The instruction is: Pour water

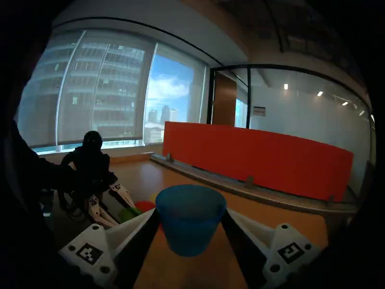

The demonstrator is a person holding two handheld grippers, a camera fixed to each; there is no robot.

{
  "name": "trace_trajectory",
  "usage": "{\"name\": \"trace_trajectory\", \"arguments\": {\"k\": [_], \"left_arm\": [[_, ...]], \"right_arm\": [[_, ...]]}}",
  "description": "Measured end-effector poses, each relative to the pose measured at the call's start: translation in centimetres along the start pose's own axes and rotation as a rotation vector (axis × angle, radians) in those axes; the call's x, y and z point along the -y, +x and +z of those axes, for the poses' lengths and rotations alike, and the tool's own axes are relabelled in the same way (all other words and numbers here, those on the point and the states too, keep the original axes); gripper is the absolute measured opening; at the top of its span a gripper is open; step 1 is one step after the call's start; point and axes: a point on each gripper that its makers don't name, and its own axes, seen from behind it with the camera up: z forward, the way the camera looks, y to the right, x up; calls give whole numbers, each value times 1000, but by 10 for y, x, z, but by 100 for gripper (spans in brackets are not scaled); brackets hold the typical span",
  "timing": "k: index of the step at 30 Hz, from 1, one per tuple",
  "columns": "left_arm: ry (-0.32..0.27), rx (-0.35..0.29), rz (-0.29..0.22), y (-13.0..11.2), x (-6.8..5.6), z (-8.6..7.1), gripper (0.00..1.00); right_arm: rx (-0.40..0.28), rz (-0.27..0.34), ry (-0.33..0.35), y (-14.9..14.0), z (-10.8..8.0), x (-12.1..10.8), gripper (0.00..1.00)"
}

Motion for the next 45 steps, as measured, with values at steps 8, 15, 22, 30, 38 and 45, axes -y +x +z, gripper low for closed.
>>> {"name": "trace_trajectory", "arguments": {"k": [8, 15, 22, 30, 38, 45], "left_arm": [[38, -91, 14, 29, 3, -31, 82], [69, -159, 6, 49, 5, -63, 82], [90, -233, -14, 68, 6, -91, 83], [122, -288, -20, 82, 11, -117, 84], [131, -317, -25, 85, 13, -128, 84], [152, -339, -6, 87, 17, -134, 83]], "right_arm": [[-11, -8, 10, 9, 0, 10, 90], [-17, -17, 25, 16, 3, 20, 90], [-21, -24, 40, 20, 7, 30, 90], [-23, -31, 58, 26, 11, 39, 90], [-24, -36, 74, 29, 18, 48, 90], [-21, -42, 85, 29, 24, 54, 90]]}}
